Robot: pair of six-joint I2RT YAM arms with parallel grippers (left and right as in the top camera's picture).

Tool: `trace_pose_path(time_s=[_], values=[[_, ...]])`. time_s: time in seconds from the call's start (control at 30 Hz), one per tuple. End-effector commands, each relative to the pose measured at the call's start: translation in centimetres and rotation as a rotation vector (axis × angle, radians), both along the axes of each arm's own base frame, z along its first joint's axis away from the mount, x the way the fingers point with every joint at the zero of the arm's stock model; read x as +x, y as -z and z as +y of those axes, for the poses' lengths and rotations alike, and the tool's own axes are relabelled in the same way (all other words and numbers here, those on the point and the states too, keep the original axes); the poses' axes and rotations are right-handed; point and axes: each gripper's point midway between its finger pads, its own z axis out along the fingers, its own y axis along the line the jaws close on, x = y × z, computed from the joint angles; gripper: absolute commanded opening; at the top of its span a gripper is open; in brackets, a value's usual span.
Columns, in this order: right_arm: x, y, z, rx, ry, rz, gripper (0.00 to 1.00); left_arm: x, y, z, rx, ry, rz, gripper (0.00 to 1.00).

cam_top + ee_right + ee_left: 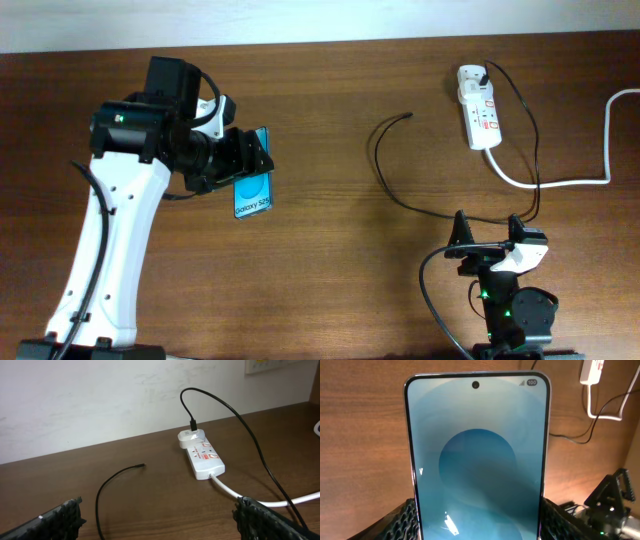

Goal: Plug charger to phone and switch on socket
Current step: 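Lift the phone upright with the left gripper, then swing the right gripper toward the phone held by the left gripper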

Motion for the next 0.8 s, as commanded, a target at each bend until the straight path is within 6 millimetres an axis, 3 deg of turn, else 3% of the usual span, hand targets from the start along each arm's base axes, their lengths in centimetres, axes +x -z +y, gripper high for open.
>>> trace_pose_path(time_s=[0.0, 0.43, 0.47, 0.6, 0.77], values=[[0.0, 0.3, 0.3, 0.006, -0.013, 0.006, 0.98, -0.1, -2.0, -0.5, -0.058, -0.07, -0.014, 0.35], [0.0, -0.2, -0.2, 0.004, 0.014, -0.015, 0.98, 0.0, -2.0, -0.5, -0.092, -0.202, 0.053, 0.34], [0.0, -0.1, 0.7, 0.008, -0.037, -0.009, 0.98, 0.1, -2.0, -0.5, -0.093, -0.202, 0.05, 0.34], [-1.5, -0.5, 7.7, 0.138, -0.448, -0.003, 0.98, 1.3, -2.3, -0.3, -0.09, -0.236, 0.009, 0.34], [-4.7, -0.7, 12.5, 0.387, -0.762, 0.105, 0.98, 2.0, -2.1, 0.5, -0.049, -0.265, -0.022, 0.35]])
